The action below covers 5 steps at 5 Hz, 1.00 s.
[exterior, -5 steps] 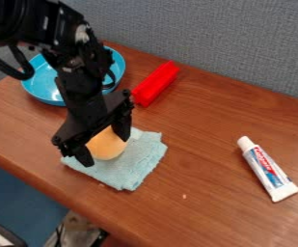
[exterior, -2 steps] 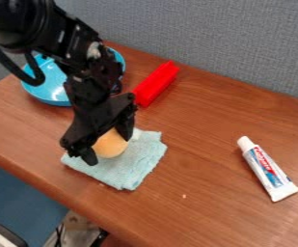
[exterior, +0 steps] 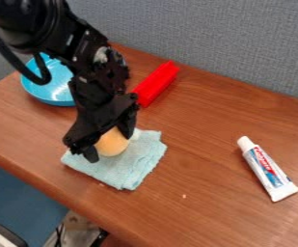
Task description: Put the yellow ball on the blue plate
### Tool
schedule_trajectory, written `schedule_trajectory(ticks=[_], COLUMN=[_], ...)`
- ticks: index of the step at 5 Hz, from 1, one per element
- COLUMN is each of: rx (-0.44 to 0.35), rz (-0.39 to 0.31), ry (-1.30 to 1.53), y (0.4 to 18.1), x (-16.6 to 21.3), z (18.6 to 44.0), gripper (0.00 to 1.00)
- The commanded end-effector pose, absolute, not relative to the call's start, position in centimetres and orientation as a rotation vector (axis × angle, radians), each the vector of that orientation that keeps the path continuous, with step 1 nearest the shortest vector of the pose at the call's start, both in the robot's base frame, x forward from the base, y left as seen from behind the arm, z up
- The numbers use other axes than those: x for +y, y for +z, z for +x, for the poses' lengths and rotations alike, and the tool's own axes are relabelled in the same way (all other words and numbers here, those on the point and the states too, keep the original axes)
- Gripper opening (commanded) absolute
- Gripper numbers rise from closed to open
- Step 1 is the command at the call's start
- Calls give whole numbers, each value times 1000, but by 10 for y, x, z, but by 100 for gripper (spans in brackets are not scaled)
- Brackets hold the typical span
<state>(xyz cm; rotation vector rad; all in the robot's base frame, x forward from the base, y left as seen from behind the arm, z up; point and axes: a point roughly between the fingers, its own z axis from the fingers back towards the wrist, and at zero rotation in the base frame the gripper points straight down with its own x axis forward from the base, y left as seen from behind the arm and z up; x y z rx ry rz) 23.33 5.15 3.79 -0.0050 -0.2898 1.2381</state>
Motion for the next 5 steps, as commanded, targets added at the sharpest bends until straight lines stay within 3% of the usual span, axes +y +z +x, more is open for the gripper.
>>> schedule_trajectory(ticks=[1,5], rx=[-294,-299], rz=[30,93], ry=[1236,1219], y=[36,34], x=[55,58], z=[233,233], gripper=[100,100])
